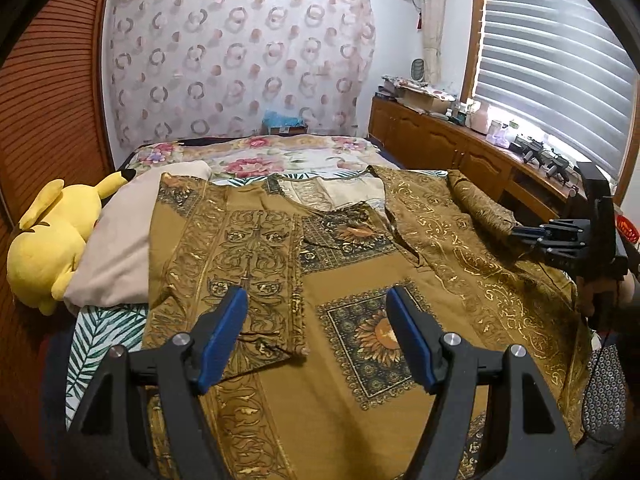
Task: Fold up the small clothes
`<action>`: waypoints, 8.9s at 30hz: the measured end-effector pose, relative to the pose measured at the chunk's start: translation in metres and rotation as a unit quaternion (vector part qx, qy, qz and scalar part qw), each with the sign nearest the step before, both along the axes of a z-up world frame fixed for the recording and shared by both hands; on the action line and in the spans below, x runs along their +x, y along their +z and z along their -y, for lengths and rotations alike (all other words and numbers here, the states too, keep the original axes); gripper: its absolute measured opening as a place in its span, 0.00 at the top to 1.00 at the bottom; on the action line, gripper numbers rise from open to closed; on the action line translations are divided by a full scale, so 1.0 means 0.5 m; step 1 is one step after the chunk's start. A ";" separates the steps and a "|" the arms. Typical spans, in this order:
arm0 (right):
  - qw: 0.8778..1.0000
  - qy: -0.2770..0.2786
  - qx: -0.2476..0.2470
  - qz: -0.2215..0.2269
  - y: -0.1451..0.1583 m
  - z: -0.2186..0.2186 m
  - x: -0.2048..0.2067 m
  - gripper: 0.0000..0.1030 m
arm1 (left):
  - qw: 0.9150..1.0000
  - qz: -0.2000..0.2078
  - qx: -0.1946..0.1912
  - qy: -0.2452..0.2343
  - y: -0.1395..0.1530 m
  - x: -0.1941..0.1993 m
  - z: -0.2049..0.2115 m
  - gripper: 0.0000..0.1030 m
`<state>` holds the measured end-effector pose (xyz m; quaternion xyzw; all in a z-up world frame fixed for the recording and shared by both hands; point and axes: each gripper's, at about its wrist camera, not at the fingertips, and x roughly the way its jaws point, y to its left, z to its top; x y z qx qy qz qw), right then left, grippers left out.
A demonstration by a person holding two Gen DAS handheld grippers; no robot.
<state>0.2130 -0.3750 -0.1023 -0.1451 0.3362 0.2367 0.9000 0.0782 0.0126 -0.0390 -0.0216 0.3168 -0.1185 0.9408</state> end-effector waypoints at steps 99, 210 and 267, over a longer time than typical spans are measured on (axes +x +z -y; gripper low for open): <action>0.997 -0.046 -0.014 -0.057 0.000 0.135 0.302 1.00 | 0.996 -0.043 0.041 0.070 -0.031 0.252 -0.180 0.30; 0.999 -0.013 0.042 0.003 0.065 0.201 -0.161 0.81 | 0.998 0.025 -0.016 0.049 0.037 -0.200 -0.228 0.55; 0.995 0.010 0.041 -0.094 -0.058 0.151 0.031 0.87 | 0.994 -0.105 -0.014 -0.008 -0.103 -0.018 -0.206 0.98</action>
